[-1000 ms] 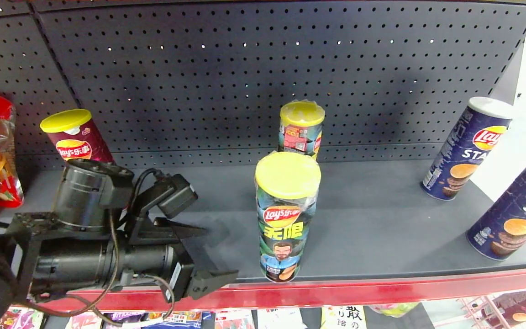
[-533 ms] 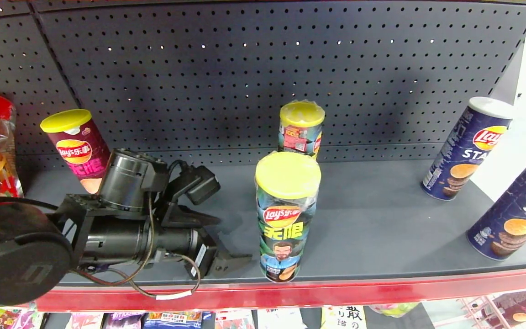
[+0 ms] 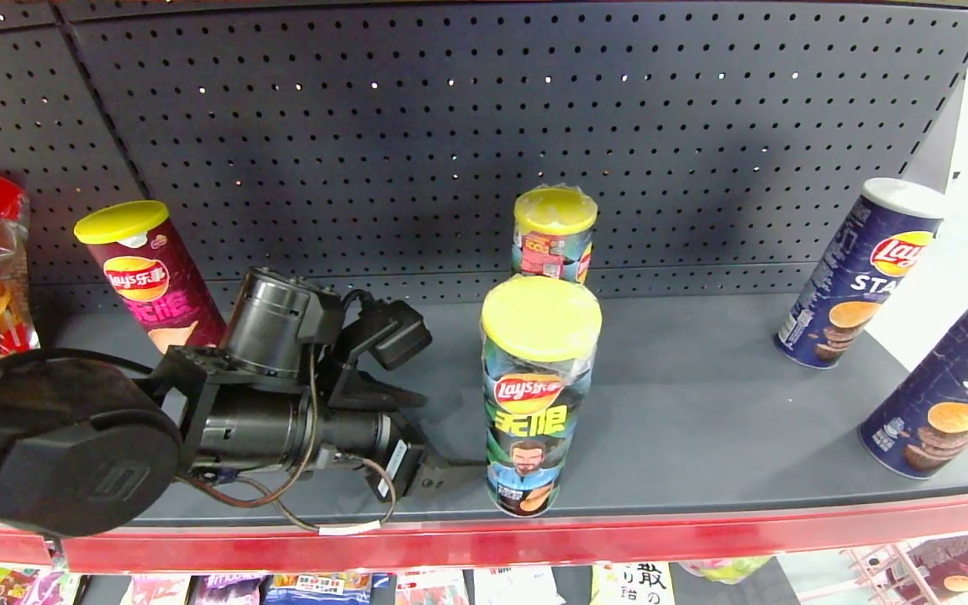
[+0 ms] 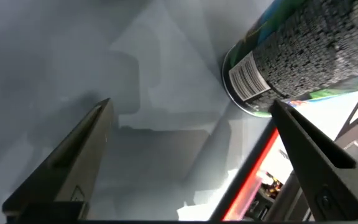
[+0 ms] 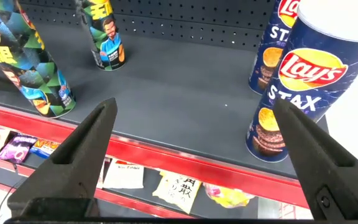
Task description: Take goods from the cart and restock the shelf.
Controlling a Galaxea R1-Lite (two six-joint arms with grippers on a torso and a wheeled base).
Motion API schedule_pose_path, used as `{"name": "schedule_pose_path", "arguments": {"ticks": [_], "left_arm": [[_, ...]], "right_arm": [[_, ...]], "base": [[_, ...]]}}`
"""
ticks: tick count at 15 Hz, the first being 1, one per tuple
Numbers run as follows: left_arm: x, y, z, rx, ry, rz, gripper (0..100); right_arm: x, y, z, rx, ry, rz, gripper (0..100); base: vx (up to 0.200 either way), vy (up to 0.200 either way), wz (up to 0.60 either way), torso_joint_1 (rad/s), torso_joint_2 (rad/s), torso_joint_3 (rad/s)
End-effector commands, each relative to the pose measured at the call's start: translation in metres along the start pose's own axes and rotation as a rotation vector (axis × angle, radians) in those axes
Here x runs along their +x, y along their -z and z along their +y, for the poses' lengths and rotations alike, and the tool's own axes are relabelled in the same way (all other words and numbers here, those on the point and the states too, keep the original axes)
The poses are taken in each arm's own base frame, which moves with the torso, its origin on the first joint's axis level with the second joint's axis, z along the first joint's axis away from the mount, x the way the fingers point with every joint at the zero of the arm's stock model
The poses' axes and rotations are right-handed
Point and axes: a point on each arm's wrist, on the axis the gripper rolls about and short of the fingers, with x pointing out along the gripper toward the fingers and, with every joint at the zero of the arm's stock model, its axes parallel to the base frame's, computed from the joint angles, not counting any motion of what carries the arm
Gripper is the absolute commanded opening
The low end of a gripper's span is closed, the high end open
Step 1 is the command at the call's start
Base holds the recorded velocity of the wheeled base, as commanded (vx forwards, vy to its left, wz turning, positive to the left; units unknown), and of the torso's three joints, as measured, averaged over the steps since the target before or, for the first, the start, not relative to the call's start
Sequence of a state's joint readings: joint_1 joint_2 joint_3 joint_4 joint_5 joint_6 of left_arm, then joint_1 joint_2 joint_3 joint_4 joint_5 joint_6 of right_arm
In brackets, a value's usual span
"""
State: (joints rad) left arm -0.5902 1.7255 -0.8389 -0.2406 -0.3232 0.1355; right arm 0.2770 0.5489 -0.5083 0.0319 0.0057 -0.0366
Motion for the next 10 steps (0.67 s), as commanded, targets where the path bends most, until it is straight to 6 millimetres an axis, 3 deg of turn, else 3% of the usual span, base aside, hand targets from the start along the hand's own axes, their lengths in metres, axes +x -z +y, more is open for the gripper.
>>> {"name": "schedule_pose_path", "arguments": {"ticks": [1, 10], "left_arm": [[0.004, -0.002, 0.001, 0.002, 0.002, 0.0, 100], [0.016, -0.011, -0.003, 0.02, 0.022, -0.009, 100]], "right_arm": [[0.001, 0.001, 0.0, 0.0, -0.001, 0.007, 100], [0.0, 0.002, 0.0, 0.018, -0.002, 0.023, 100]], "base": [[0.0, 0.0, 0.0, 0.0, 0.0, 0.0], [0.0, 0.0, 0.0, 0.0, 0.0, 0.0]]}}
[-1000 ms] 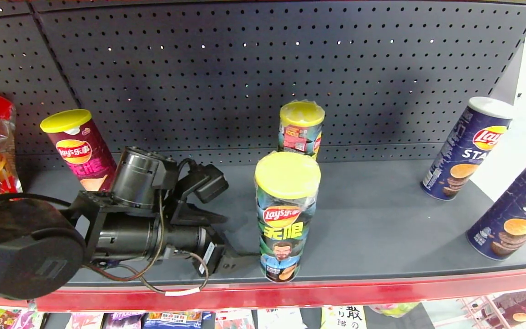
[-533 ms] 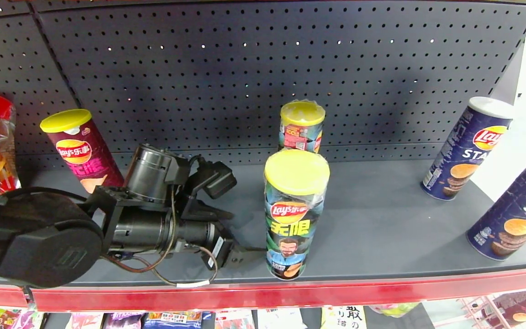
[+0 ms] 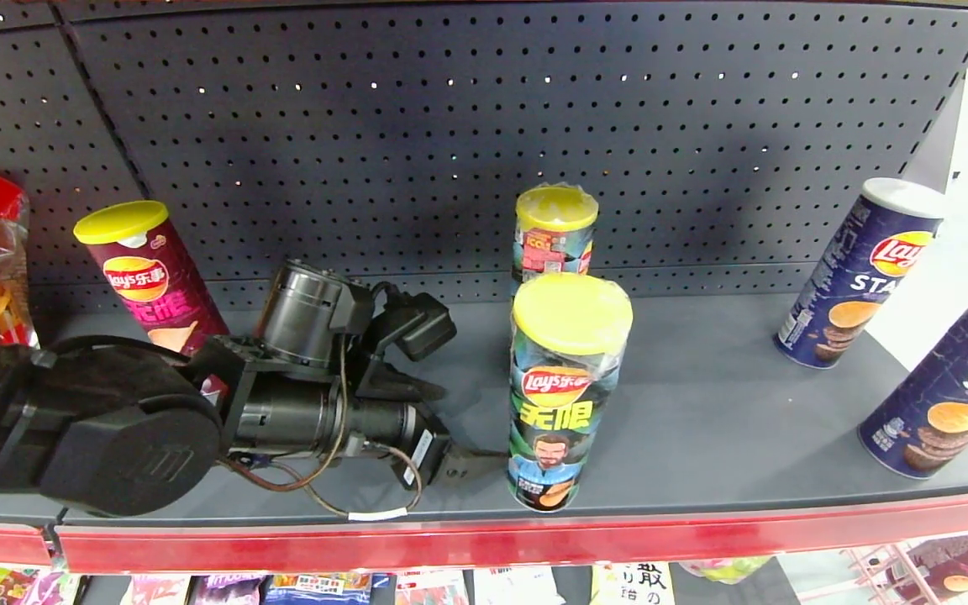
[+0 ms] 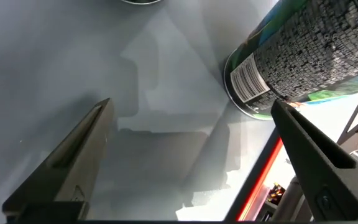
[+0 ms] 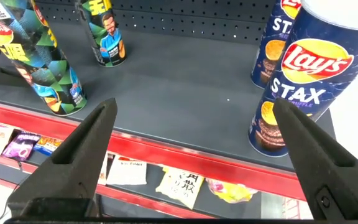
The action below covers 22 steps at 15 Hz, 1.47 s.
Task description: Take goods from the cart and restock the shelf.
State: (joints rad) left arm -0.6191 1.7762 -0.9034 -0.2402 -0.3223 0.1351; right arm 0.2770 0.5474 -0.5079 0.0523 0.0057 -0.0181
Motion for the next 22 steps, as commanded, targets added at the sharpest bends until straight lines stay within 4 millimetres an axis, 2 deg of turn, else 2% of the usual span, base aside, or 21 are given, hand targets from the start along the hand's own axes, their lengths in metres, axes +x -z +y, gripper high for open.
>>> {"name": "schedule_pose_path", "arguments": {"ticks": [1, 3, 4, 5, 6, 8, 9, 10, 12, 14, 17, 22], "left_arm": [[0.001, 0.0, 0.0, -0.001, 0.001, 0.002, 100], [-0.004, 0.002, 0.001, -0.004, -0.015, 0.002, 100], [-0.016, 0.002, 0.002, -0.008, -0.047, -0.016, 100], [-0.016, 0.002, 0.002, -0.008, -0.047, -0.016, 100], [-0.05, 0.009, 0.006, -0.027, -0.115, -0.05, 100], [-0.094, 0.013, 0.0, -0.003, -0.232, -0.118, 100], [-0.137, 0.031, -0.016, 0.018, -0.433, -0.152, 100], [-0.164, 0.042, -0.029, 0.02, -0.506, -0.184, 100], [-0.211, 0.069, -0.057, 0.011, -0.531, -0.16, 100], [-0.249, 0.1, -0.078, -0.027, -0.663, -0.12, 100], [-0.266, 0.112, -0.087, -0.106, -0.791, -0.192, 100], [-0.272, 0.125, -0.094, -0.099, -0.808, -0.237, 100]], "right_arm": [[0.0, 0.0, 0.0, 0.0, -0.001, 0.003, 100], [0.001, 0.001, 0.0, 0.003, -0.003, 0.011, 100], [0.002, 0.001, 0.0, 0.004, -0.003, 0.015, 100], [0.002, 0.001, 0.0, 0.004, -0.003, 0.015, 100], [0.005, 0.009, 0.0, 0.008, -0.003, 0.052, 100], [0.006, 0.018, 0.0, 0.005, 0.007, 0.078, 100], [0.008, 0.025, -0.002, -0.011, 0.112, 0.112, 100], [0.012, 0.025, -0.005, -0.026, 0.184, 0.135, 100], [0.014, 0.029, -0.005, -0.024, 0.179, 0.152, 100], [0.008, 0.034, -0.005, -0.022, 0.224, 0.166, 100], [0.007, 0.039, -0.006, -0.01, 0.254, 0.181, 100], [0.005, 0.045, -0.007, -0.001, 0.311, 0.191, 100]], "base": [[0.0, 0.0, 0.0, 0.0, 0.0, 0.0], [0.0, 0.0, 0.0, 0.0, 0.0, 0.0], [0.0, 0.0, 0.0, 0.0, 0.0, 0.0], [0.0, 0.0, 0.0, 0.0, 0.0, 0.0], [0.0, 0.0, 0.0, 0.0, 0.0, 0.0], [0.0, 0.0, 0.0, 0.0, 0.0, 0.0], [0.0, 0.0, 0.0, 0.0, 0.0, 0.0], [0.0, 0.0, 0.0, 0.0, 0.0, 0.0], [0.0, 0.0, 0.0, 0.0, 0.0, 0.0], [0.0, 0.0, 0.0, 0.0, 0.0, 0.0], [0.0, 0.0, 0.0, 0.0, 0.0, 0.0], [0.0, 0.0, 0.0, 0.0, 0.0, 0.0]]}}
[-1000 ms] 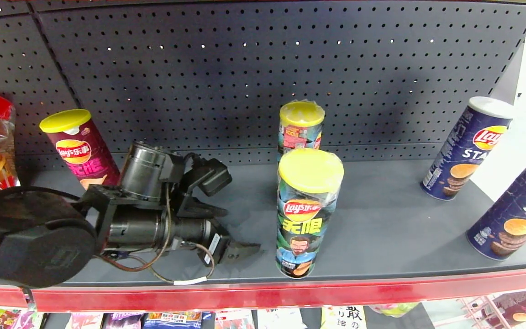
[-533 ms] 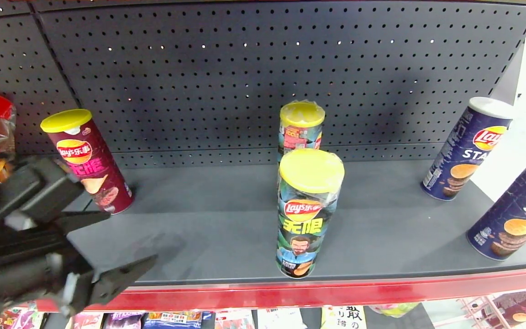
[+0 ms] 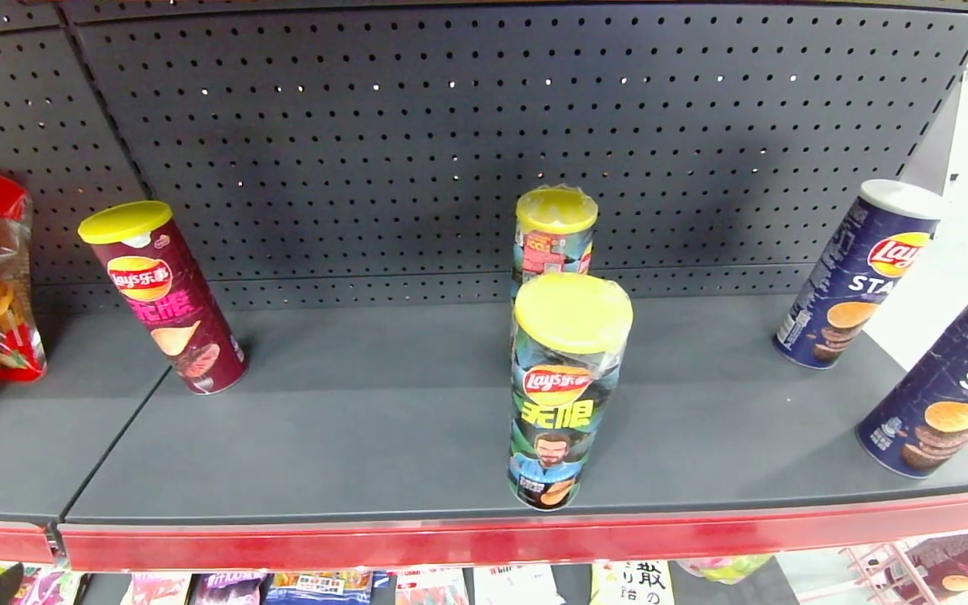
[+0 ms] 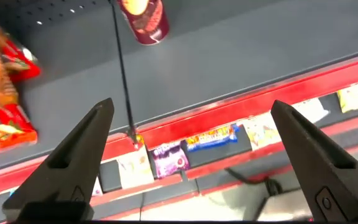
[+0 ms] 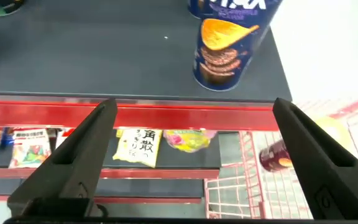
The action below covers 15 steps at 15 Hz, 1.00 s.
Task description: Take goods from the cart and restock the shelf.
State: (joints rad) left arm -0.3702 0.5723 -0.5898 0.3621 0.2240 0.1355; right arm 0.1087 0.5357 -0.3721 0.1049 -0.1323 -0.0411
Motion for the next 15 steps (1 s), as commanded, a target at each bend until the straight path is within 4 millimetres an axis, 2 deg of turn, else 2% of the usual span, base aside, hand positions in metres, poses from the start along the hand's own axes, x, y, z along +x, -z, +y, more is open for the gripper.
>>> {"name": "schedule_pose_path", "arguments": {"ticks": [1, 3, 9, 14, 15], "left_arm": [[-0.012, 0.007, 0.002, -0.003, -0.014, -0.053, 100], [-0.014, 0.009, 0.002, -0.002, -0.016, -0.063, 100], [-0.016, 0.018, 0.001, -0.002, -0.018, -0.071, 100], [-0.02, 0.023, 0.001, 0.019, -0.015, -0.091, 100], [-0.02, 0.023, 0.001, 0.019, -0.015, -0.091, 100]], "right_arm": [[0.0, 0.004, 0.0, 0.003, 0.014, 0.009, 100], [0.001, 0.004, 0.0, 0.001, 0.011, 0.01, 100], [-0.003, 0.011, 0.0, -0.001, 0.007, -0.002, 100], [-0.005, 0.012, 0.0, -0.003, 0.006, -0.015, 100], [-0.005, 0.012, 0.0, -0.003, 0.006, -0.015, 100]], "base": [[0.0, 0.0, 0.0, 0.0, 0.0, 0.0], [0.0, 0.0, 0.0, 0.0, 0.0, 0.0], [-0.2, 0.0, 0.0, 0.005, 0.0, 0.003], [0.0, 0.0, 0.0, 0.0, 0.0, 0.0], [0.0, -0.2, 0.0, 0.022, 0.01, -0.007]]}}
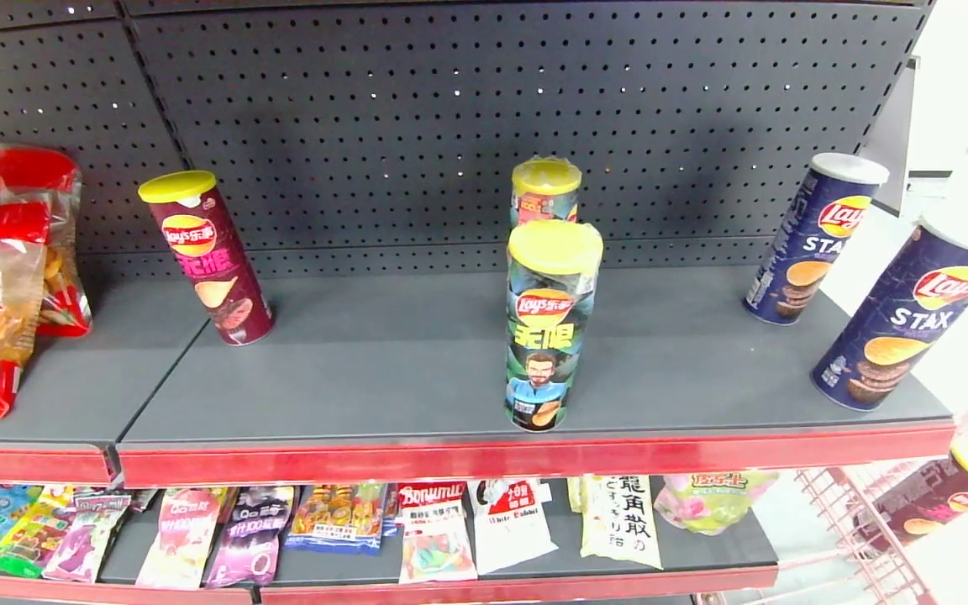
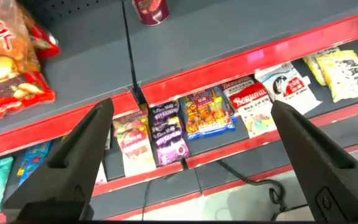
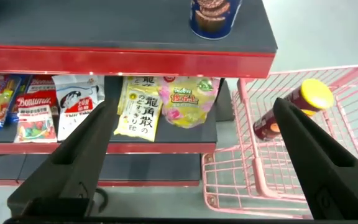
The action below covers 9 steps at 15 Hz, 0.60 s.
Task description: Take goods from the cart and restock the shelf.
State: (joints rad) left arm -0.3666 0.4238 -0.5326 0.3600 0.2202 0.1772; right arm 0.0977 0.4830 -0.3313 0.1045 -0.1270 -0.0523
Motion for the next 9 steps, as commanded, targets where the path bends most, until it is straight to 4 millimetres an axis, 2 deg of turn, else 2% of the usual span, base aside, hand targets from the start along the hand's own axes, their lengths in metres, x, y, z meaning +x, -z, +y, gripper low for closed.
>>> {"name": "schedule_pose_path", "arguments": {"ticks": [1, 9], "left_arm": [[-0.001, 0.0013, 0.0, -0.002, -0.003, -0.004, 100], [-0.0051, 0.0085, -0.0004, 0.007, -0.003, -0.02, 100]], "right_arm": [[-0.0006, 0.0005, 0.0, -0.003, -0.002, -0.003, 100], [0.0005, 0.0029, 0.0004, -0.016, -0.008, 0.007, 100]], "base": [[0.0, -0.2, 0.0, 0.002, -0.01, -0.002], [0.0, -0.2, 0.0, 0.004, 0.0, 0.0]]}}
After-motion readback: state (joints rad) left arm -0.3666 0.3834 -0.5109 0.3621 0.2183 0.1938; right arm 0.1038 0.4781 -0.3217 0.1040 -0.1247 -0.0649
